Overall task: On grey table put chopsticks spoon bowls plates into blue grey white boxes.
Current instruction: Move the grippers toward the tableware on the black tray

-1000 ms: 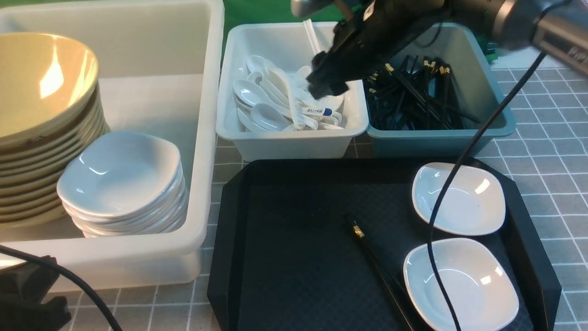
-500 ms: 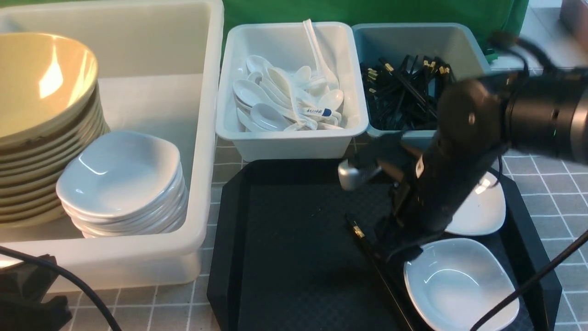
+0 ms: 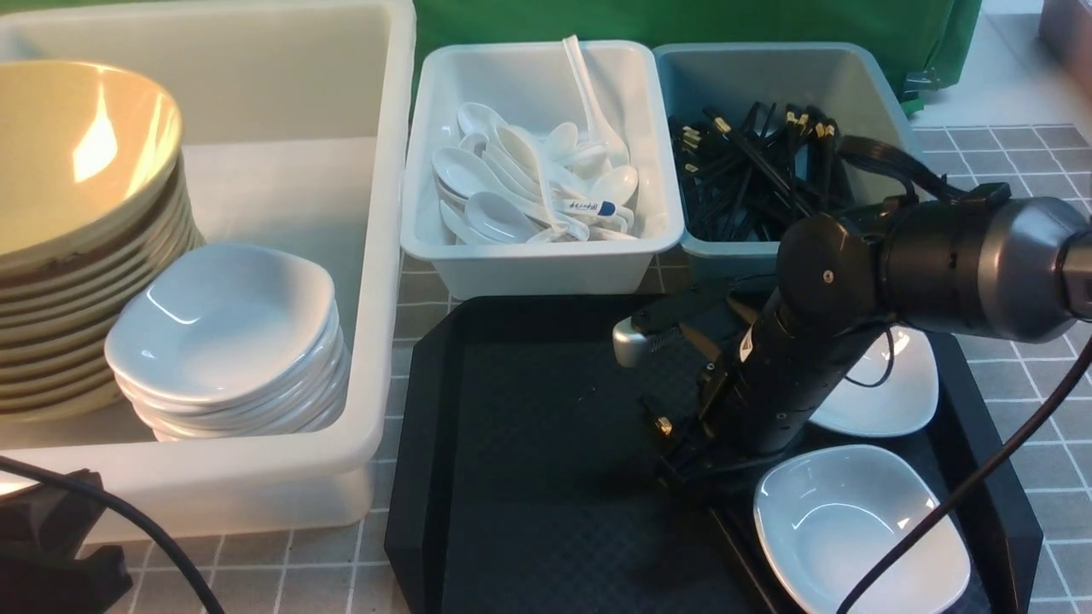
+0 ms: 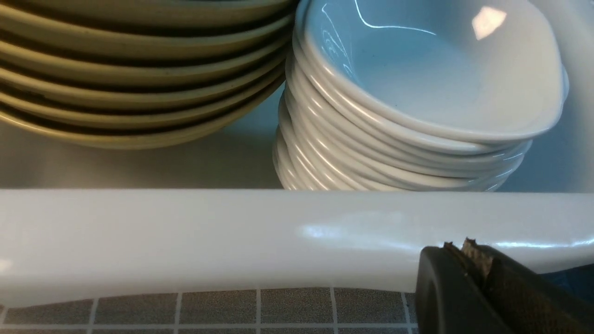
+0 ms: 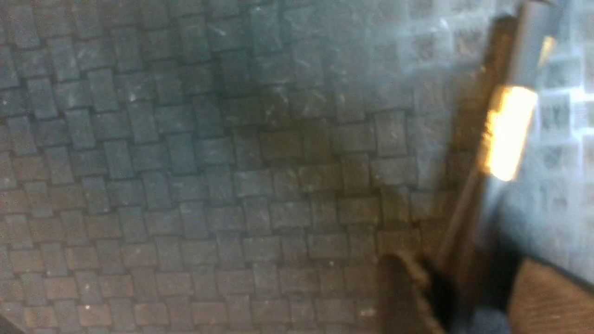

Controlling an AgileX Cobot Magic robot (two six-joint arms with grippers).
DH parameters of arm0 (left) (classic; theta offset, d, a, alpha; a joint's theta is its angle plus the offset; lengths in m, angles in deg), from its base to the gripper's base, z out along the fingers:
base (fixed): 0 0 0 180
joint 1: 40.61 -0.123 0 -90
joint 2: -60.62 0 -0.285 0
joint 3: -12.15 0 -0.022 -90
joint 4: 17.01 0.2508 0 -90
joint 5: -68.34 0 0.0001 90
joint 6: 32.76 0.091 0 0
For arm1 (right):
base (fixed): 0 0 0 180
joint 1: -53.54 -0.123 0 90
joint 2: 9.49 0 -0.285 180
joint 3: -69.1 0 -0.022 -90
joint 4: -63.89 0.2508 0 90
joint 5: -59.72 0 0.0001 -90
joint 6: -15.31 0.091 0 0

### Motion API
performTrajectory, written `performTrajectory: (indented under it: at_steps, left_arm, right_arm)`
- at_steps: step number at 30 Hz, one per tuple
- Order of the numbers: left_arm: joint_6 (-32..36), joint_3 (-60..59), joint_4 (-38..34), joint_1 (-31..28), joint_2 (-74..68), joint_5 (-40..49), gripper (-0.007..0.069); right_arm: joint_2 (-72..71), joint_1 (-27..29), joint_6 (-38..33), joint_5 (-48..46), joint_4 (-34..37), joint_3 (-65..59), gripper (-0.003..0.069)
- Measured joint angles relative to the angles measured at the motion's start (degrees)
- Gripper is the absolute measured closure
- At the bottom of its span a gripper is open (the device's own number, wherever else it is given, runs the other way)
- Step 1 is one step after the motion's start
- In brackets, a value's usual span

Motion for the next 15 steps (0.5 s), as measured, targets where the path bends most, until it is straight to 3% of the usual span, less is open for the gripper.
performTrajectory:
  at_steps: [4, 15]
  left_arm:
    - [0.0, 0.0, 0.0, 0.0, 0.0, -0.02, 0.0636]
    - [0.0, 0.0, 0.0, 0.0, 0.0, -0.06, 0.0636]
  right_arm:
    - [0.33, -1.16, -1.63, 1.19, 0.65, 0.53, 0.0563]
    - [-6.05, -1.57, -2.26, -0.03, 0.95, 5.4, 0.0572]
